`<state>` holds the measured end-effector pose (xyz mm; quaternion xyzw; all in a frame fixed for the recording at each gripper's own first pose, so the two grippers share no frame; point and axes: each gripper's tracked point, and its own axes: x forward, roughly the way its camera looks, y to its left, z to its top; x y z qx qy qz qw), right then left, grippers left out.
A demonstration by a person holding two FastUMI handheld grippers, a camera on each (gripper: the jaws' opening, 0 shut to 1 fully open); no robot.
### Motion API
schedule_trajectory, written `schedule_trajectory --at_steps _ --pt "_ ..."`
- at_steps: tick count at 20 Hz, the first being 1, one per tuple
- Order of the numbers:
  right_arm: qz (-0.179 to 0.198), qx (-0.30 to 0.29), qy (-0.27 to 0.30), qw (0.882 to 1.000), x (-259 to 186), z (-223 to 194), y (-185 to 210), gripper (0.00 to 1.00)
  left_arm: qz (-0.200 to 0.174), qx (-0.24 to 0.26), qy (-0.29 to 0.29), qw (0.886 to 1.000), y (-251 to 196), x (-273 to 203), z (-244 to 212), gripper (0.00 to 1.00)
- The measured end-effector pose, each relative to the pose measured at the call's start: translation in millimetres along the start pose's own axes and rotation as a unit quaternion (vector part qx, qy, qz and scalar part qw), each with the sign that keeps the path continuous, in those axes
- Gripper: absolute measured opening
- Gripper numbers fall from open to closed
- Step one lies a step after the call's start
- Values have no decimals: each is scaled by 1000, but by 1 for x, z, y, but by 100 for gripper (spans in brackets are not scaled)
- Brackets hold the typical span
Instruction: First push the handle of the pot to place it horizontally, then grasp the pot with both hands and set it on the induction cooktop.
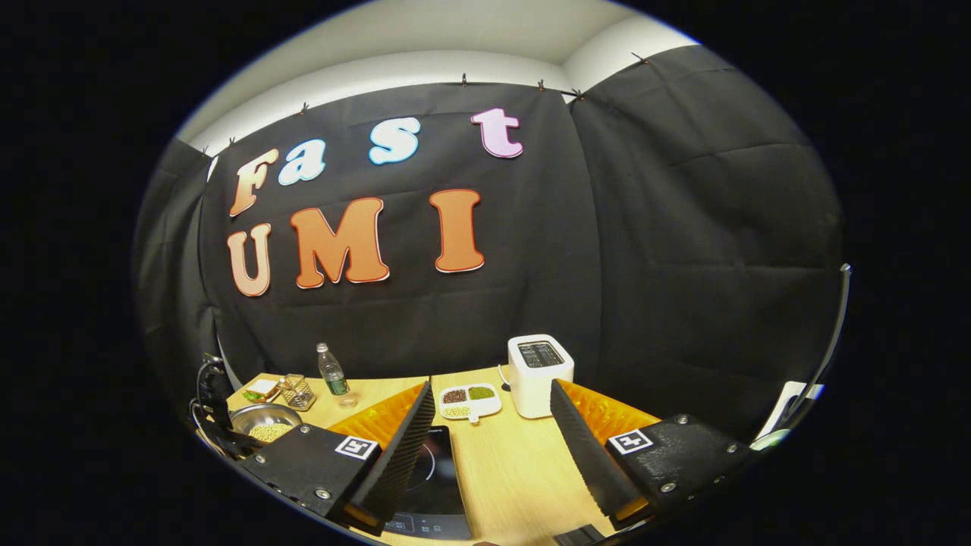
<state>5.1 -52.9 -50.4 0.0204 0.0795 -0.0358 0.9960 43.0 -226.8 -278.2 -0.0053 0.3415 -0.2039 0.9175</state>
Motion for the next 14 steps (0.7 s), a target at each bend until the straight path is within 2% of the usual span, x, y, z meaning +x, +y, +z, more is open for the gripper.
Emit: schedule_trajectory --at_steps 3,4,7,11,14 --pt "16 -1 -7 1000 -7 10 28 95 23 21 -63 998 22 -37 33 2" --pt "22 -2 -10 1000 -9 12 39 100 31 23 -85 996 32 -51 45 2" --pt "34 -9 -25 999 -11 23 70 95 61 28 -133 989 69 -91 66 2" --pt "65 -16 -14 998 -6 13 125 95 93 -5 -170 981 124 -138 76 2" --pt "98 -28 13 995 -3 -9 169 95 140 -9 -190 972 179 -168 77 2"
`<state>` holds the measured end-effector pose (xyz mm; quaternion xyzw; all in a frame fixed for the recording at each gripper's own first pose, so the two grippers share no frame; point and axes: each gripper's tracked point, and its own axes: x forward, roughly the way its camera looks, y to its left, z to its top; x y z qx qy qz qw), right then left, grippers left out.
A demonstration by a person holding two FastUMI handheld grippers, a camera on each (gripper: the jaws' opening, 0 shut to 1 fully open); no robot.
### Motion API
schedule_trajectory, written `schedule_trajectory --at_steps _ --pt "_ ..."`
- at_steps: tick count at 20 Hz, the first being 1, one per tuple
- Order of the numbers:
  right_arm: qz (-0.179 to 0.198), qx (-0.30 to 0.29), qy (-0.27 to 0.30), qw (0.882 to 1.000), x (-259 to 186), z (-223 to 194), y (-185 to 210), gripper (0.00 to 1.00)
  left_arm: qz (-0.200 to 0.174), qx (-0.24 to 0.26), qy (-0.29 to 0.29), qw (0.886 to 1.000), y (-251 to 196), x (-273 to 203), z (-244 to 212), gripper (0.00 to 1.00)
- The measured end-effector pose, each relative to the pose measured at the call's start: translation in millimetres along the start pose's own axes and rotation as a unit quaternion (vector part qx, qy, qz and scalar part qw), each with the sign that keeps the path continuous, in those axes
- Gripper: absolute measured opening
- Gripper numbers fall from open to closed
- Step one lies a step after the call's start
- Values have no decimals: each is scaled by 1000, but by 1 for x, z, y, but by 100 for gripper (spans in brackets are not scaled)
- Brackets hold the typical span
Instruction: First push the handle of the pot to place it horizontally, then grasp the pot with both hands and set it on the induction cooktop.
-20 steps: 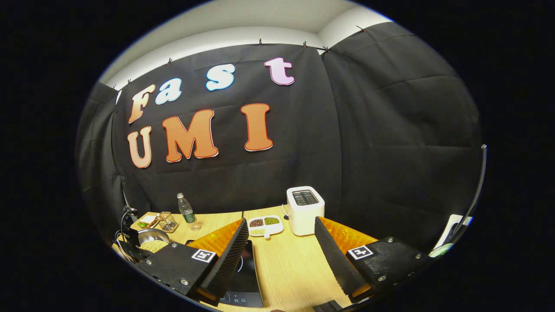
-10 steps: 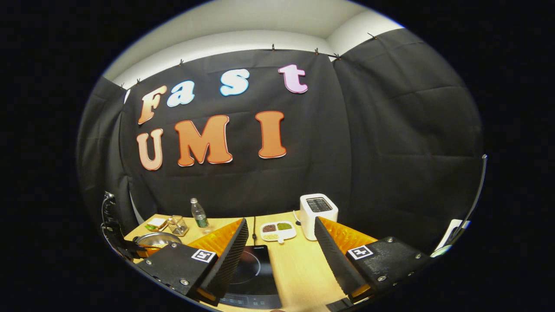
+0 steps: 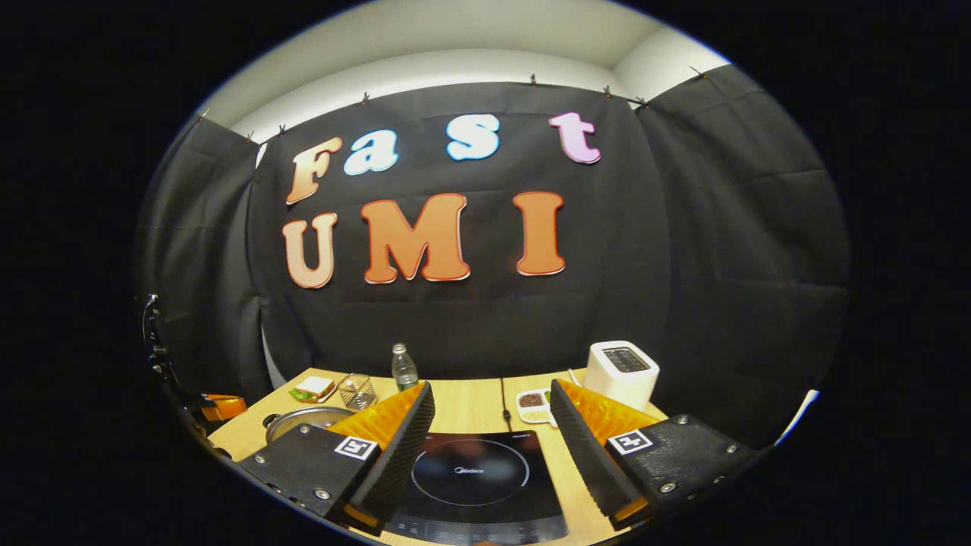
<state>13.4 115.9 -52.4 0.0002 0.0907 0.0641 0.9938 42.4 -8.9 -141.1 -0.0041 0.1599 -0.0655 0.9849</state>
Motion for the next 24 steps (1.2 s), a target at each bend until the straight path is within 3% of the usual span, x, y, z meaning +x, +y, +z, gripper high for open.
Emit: schedule_trajectory --at_steps 5,9,11,12,14,15,16,18,24 --pt "59 3 62 996 17 -43 66 95 37 -17 2 999 62 -3 -10 2" --pt "75 3 111 991 41 -78 93 95 41 -11 34 999 83 10 -40 4" --pt "76 4 122 990 52 -92 106 95 46 -2 42 998 91 20 -49 25" --pt "75 3 128 989 60 -101 113 95 39 -5 43 998 90 27 -52 46" --pt "70 -2 143 987 74 -121 122 95 24 -21 48 998 86 40 -60 67" --pt "66 -2 154 986 82 -133 126 96 27 -23 59 998 91 48 -68 71" --pt "61 2 169 984 91 -148 129 95 37 -21 71 997 100 56 -77 84" --pt "57 10 198 978 105 -173 136 96 50 -26 84 995 114 69 -86 91" --pt "61 3 244 968 134 -228 169 96 13 -25 108 994 112 98 -112 91"
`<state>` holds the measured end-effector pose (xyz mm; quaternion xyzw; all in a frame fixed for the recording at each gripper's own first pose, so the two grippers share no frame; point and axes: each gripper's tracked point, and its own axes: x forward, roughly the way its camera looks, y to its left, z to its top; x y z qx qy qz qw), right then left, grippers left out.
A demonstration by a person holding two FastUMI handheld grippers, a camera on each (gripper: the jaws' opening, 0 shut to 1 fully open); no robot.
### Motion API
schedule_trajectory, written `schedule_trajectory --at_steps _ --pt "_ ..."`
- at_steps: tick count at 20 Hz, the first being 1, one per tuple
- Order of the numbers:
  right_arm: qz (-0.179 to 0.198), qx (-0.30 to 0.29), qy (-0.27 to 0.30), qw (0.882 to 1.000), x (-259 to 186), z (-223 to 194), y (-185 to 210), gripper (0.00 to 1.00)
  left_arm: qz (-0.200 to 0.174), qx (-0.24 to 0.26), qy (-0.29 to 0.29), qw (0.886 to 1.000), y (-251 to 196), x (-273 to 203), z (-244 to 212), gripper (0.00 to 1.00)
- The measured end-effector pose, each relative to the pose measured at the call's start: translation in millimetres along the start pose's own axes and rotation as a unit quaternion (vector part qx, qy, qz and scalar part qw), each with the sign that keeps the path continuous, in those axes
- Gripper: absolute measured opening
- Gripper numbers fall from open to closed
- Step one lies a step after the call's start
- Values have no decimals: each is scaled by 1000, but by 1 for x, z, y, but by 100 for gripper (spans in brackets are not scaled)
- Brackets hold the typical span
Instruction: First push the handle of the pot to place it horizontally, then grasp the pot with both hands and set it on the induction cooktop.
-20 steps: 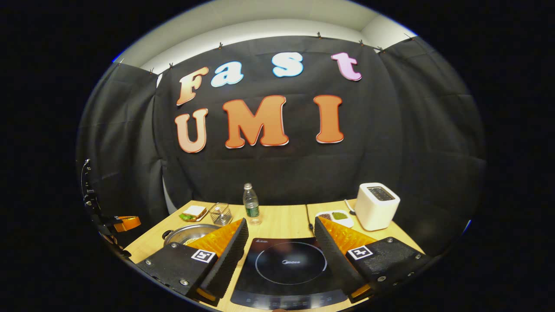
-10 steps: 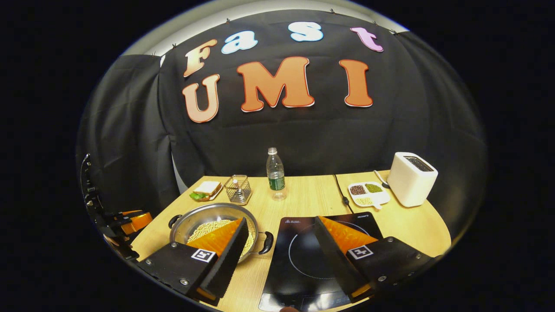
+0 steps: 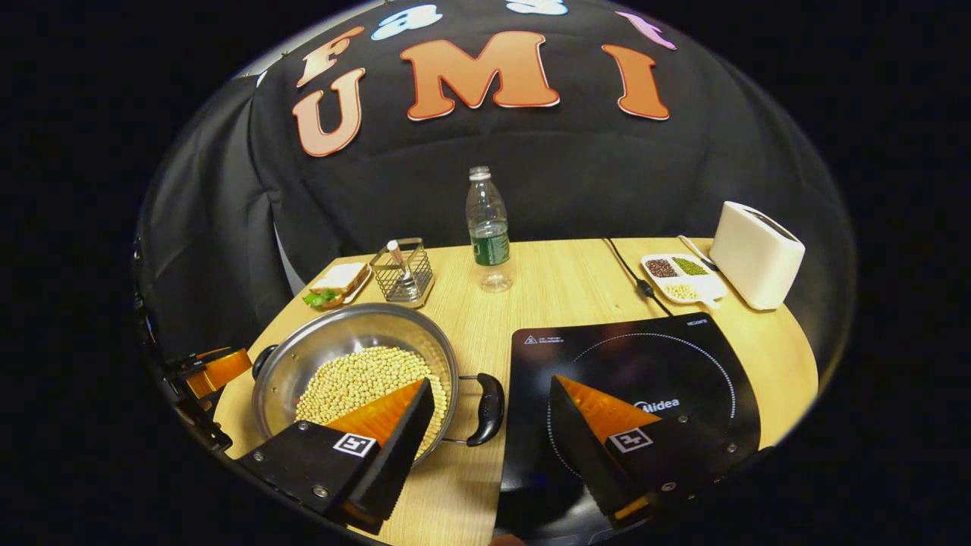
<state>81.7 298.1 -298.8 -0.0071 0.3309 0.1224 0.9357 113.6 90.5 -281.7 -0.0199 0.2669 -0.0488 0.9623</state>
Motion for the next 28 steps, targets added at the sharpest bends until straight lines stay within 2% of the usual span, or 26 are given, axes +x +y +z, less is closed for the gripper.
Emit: schedule_trajectory --at_steps 5,9,13,15,18,20,22,24,28 --pt "2 -6 28 1000 23 -17 11 96 -11 6 20 1000 1 30 -14 92" --pt "3 -15 30 999 34 -21 15 95 -23 2 25 999 -2 43 -22 92" --pt "-10 -26 32 999 40 -25 11 80 -29 -1 27 999 -4 51 -26 92" --pt "-10 -22 35 999 40 -26 11 68 -54 -10 30 998 -17 52 -27 91" --pt "-10 -22 35 999 40 -25 9 62 -50 1 42 998 -21 54 -30 55" --pt "2 -19 33 999 43 -23 9 55 -37 3 53 998 -21 50 -32 51" --pt "7 15 51 999 39 -24 8 48 -26 18 53 998 -24 42 -31 50" --pt "13 8 47 999 37 -19 7 43 -22 22 47 998 -25 34 -26 51" --pt "10 -9 7 1000 6 8 1 43 -25 23 28 999 -39 12 -9 50"
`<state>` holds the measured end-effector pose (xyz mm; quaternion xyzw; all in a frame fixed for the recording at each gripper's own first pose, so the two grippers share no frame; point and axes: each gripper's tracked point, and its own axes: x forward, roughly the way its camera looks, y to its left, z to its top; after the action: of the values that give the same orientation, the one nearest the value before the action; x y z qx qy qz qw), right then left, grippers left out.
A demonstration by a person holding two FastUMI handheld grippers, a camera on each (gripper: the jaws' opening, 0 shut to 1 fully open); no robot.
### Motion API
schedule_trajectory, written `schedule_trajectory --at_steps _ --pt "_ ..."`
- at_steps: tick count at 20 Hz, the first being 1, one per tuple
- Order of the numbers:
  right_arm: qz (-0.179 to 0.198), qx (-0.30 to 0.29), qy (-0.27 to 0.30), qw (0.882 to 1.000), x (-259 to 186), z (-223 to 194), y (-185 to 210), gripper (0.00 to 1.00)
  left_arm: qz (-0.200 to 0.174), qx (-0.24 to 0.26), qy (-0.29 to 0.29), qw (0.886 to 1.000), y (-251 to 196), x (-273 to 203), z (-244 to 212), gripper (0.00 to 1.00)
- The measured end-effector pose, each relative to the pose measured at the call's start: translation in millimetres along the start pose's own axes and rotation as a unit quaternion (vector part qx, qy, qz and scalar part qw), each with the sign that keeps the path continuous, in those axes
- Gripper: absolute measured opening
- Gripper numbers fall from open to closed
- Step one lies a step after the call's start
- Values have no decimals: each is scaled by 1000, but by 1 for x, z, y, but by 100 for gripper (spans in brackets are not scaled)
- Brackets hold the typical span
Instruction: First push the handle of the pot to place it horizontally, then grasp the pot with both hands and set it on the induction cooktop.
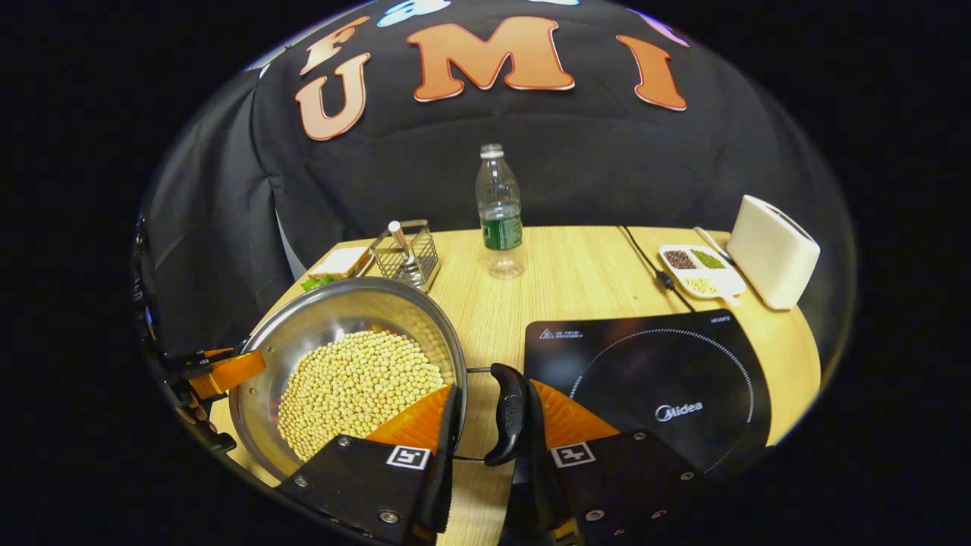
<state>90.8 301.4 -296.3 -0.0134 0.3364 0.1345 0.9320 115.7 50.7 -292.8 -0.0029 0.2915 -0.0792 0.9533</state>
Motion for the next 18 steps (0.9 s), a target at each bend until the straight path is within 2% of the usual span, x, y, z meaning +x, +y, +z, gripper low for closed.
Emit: schedule_trajectory --at_steps 9,18 --pt "-13 2 -39 999 -74 27 -44 43 -21 17 -35 999 -60 -46 40 50" --pt "-39 27 -46 998 -116 22 -110 43 -54 41 -33 997 -136 -61 51 50"
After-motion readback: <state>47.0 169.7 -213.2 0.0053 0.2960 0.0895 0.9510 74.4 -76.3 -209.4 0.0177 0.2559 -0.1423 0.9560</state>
